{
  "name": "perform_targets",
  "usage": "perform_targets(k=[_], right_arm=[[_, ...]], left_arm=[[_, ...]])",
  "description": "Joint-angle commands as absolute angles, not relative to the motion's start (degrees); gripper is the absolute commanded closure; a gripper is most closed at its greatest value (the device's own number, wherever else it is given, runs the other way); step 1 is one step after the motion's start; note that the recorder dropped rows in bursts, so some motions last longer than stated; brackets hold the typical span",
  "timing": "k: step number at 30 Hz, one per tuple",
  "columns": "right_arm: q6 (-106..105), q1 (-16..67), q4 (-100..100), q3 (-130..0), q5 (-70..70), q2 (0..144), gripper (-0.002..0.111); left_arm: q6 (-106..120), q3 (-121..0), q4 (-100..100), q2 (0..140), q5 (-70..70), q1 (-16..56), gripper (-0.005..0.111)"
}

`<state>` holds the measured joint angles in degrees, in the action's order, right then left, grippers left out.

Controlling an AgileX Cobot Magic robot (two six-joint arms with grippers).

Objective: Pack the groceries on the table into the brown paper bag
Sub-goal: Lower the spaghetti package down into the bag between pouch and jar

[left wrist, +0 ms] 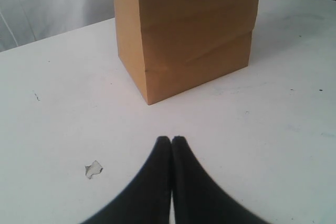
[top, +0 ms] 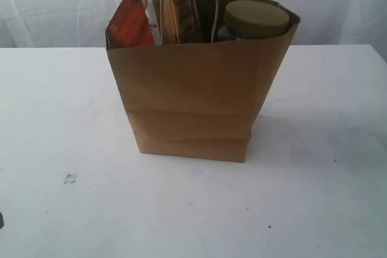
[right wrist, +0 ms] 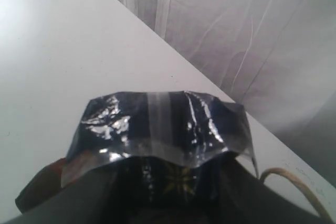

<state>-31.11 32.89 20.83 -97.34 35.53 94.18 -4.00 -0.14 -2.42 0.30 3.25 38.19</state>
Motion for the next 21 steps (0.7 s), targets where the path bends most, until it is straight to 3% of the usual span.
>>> perform_targets(k=[1,21], right_arm=[[-32.0,31.6,20.3,-94.6,33.7,91.8,0.108],[-32.1,27.9,17.8,-85.9,38.0,89.3,0.108]], left_arm=[[-4.1,0.0,-2.0,0.0,3.1,38.3,0.107],[-4.1,0.0,-2.0,0.0,3.1,38.3,0.107]])
